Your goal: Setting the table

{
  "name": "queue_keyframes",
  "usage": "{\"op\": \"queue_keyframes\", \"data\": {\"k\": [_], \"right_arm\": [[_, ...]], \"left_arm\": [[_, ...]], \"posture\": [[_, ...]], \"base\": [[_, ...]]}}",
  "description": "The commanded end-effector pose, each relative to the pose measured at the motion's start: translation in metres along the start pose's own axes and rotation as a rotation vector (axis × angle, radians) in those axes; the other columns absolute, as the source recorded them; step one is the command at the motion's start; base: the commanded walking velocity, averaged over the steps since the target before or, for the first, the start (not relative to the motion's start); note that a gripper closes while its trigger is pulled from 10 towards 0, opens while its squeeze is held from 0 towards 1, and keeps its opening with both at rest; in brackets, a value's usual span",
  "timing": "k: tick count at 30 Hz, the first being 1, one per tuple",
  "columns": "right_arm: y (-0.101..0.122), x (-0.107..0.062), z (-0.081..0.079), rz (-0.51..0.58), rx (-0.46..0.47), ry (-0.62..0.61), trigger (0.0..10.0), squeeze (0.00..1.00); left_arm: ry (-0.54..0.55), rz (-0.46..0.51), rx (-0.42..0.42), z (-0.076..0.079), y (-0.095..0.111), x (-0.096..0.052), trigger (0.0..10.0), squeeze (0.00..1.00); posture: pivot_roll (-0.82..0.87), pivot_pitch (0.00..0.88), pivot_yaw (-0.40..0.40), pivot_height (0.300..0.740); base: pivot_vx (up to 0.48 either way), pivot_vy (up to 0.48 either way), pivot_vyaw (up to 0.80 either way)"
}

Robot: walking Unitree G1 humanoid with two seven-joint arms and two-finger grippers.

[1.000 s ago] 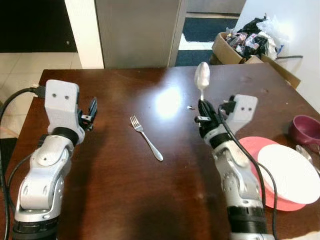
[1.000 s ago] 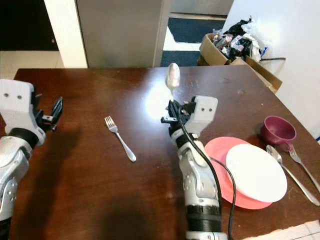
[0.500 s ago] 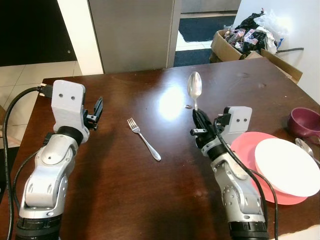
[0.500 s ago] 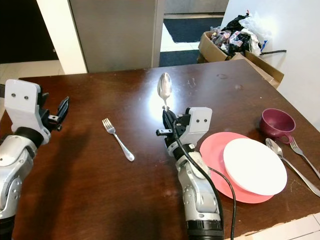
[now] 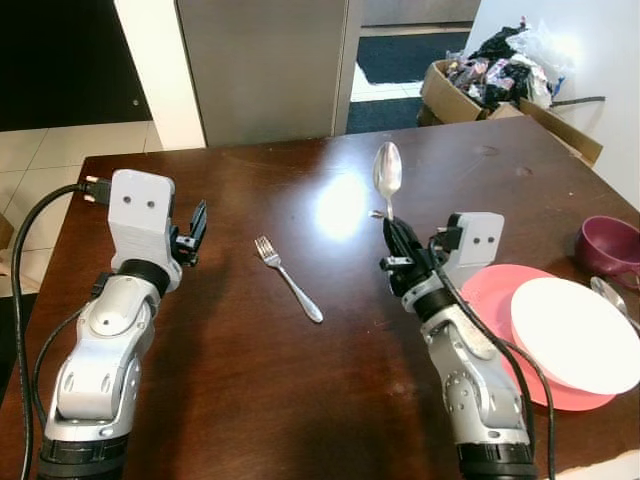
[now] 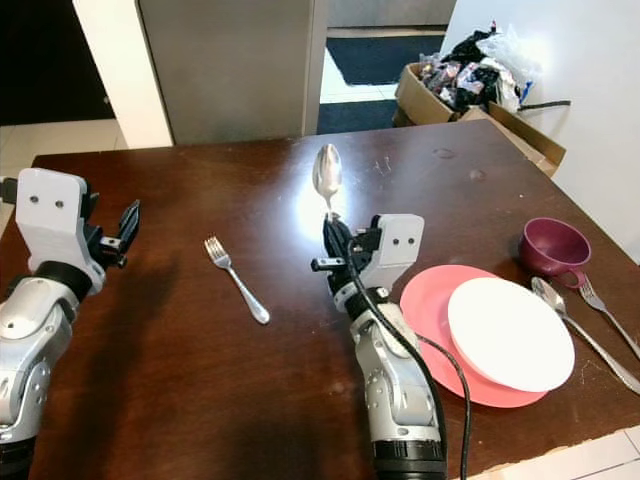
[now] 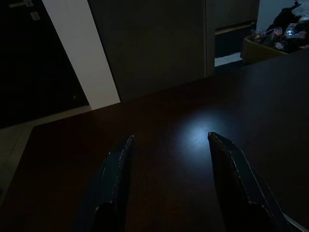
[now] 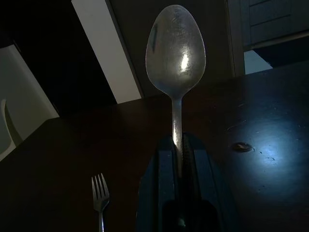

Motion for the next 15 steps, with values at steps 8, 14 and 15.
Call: {"op": "queue_keyframes", "data": {"k": [8,14,15], "right_arm": [[-0.0004,0.0015,-0.0053,0.007,0.030,-0.001,10.0,0.00],[-0.0027,0.0065,-0.0068,0.000,0.029,0.000,10.0,0.00],[-0.0027,0.0065,-0.0068,0.000,0.029,0.000,10.0,0.00]], "left_arm": [[-0.004,0.003,0.012,0.0015,-0.0007,0.0006,10.0,0.00],[-0.010,0.014,0.018,0.0021,0.0012,-0.0009,10.0,0.00],[-0.010,0.014,0.018,0.0021,0.0012,-0.0009,10.0,0.00]], "posture": [[0.04,0.000,0.049,0.740],[0.05,0.000,0.048,0.740],[0.05,0.000,0.048,0.740]], "base": [[-0.099,0.000,0.00],[-0.336,0.000,0.00],[-0.360,0.000,0.00]]}}
Point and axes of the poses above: a point about 5 cm out from each wrist's last joint towards the gripper, its own x axis pointing out of the wrist towards the gripper, its own y axis along the axis of the wrist's last joint, z = x × y, the point moved 3 cm from there along x, pointing out of the wrist towards the gripper
